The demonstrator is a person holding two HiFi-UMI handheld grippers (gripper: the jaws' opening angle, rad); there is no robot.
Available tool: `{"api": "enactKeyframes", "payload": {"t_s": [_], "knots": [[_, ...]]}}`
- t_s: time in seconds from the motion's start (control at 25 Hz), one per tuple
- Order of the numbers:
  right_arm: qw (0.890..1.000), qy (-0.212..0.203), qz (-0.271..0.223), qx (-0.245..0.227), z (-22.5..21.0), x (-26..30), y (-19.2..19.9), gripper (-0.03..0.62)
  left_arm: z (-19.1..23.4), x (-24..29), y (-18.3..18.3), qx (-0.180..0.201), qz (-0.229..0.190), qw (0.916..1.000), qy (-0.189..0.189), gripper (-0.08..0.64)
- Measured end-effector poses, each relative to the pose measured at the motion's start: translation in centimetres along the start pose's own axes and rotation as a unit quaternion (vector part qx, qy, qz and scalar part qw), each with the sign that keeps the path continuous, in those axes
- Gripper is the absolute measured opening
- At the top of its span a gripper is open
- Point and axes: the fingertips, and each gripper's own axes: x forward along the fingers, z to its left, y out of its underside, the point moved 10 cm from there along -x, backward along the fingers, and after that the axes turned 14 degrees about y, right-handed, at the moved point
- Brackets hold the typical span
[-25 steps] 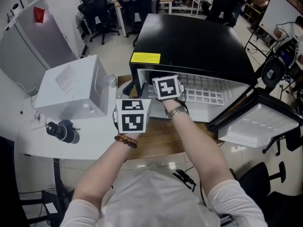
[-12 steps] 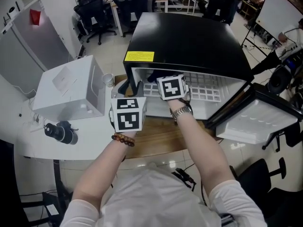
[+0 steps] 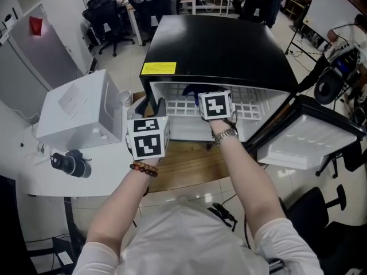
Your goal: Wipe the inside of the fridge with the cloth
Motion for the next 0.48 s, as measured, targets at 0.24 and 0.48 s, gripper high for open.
{"api": "enactKeyframes", "payload": {"t_s": [0.24,0.48], "knots": [[0.999,0.027,0.015,0.01,-3.0,-0.1,1.0,0.066,-0.1,0.1,0.0,-0.006,0.0,1.0,0.0,0.152],[0.998,0.059,0.024,0.015,-6.0,-0.3,1.6,0.066,-0.2,0.0,-0.2,-0.012,-0.006,0.9999,-0.007,0.153]]}}
